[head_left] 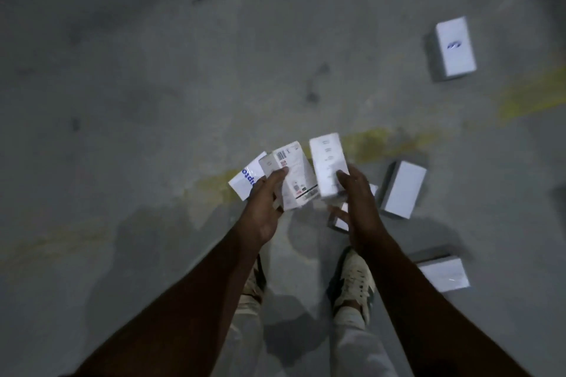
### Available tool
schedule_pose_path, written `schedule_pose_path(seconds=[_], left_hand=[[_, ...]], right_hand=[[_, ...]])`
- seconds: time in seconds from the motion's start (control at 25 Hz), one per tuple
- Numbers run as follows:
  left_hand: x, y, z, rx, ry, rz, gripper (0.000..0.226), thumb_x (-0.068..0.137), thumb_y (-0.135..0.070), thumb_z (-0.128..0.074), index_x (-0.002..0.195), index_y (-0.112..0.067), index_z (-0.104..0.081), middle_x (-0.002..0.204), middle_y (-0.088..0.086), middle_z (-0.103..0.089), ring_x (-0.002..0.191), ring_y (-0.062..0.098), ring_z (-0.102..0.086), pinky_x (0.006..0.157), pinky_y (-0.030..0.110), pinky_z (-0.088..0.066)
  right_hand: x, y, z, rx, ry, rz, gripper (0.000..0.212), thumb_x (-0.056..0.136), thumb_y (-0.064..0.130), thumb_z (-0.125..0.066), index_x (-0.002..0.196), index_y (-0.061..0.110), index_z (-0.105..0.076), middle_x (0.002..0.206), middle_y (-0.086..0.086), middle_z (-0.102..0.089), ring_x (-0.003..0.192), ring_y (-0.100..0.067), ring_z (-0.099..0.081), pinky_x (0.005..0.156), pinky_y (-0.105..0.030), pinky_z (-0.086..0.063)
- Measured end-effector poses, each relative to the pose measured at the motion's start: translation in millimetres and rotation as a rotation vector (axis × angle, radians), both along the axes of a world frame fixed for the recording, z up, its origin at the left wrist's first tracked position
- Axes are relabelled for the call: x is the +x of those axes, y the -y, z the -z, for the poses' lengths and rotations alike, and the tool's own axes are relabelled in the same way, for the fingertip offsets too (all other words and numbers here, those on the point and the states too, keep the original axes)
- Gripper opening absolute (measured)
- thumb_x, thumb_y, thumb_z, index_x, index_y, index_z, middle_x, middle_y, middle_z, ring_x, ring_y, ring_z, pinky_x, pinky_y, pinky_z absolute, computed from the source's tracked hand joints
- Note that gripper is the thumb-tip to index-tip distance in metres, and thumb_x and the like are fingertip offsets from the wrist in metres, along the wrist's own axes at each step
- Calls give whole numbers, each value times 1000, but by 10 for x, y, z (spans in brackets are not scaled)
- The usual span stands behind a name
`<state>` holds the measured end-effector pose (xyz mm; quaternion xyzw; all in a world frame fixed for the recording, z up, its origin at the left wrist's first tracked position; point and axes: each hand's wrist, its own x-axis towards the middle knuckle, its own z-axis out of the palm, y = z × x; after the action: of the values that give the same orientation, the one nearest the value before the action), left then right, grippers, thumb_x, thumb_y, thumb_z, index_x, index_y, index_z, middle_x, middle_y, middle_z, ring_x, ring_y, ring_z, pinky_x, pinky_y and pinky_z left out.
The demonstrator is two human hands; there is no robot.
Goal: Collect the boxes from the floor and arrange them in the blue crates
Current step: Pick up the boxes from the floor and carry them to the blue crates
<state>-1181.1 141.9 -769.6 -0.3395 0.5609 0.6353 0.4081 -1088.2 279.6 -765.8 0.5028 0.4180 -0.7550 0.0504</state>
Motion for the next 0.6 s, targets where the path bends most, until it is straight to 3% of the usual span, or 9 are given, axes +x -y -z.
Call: schedule_pose_path(seconds=[0.12, 0.28, 0.36, 0.44, 0.52, 0.6], left_hand=[[-69, -95, -1097, 129, -55, 27, 56, 88, -45, -51, 137, -19, -60, 134, 9, -66, 121, 29, -62, 96, 40, -49], [77, -202, -2670, 340, -22, -43, 44, 91, -37, -41, 111, -11, -71, 101, 12, -74, 84, 26, -69, 82, 37, -53], [263, -238, -3240, 396, -10, -59, 40, 86, -36, -49, 104, -10, -72, 101, 12, -73, 89, 29, -66, 92, 43, -49], [379, -296, -3769, 459, -27, -62, 43, 73, -35, -65, 110, -15, -69, 113, 11, -68, 108, 32, -58, 102, 48, -41], [431, -335, -4141, 520, -77, -58, 51, 61, -33, -75, 109, -17, -68, 111, 9, -68, 109, 32, -55, 94, 45, -43], [404, -370, -4516, 558, -147, 15, 29, 70, -33, -65, 94, -17, -67, 90, 6, -71, 90, 27, -60, 80, 39, -46]], right_hand=[[143, -228, -1137, -263, -94, 88, 38, 98, 40, -49, 130, 22, -58, 130, -12, -64, 110, -22, -62, 87, -42, -53], [321, -536, -2745, -374, -254, 151, 38, 97, 26, -36, 117, 14, -66, 105, -15, -68, 101, -29, -61, 84, -40, -54], [377, -525, -3413, -338, -312, 82, 41, 96, 17, -35, 99, 9, -74, 96, -17, -72, 94, -30, -64, 81, -39, -55], [430, -490, -3984, -263, -362, 45, 45, 97, 10, -34, 90, 9, -79, 93, -16, -76, 86, -26, -70, 75, -36, -57], [478, -486, -4391, -149, -418, 41, 43, 97, -1, -33, 115, 11, -70, 104, -14, -75, 89, -25, -72, 68, -33, -59], [545, -536, -4745, -24, -457, 85, 55, 94, -6, -31, 136, 20, -55, 113, -10, -73, 99, -27, -69, 79, -36, -54]])
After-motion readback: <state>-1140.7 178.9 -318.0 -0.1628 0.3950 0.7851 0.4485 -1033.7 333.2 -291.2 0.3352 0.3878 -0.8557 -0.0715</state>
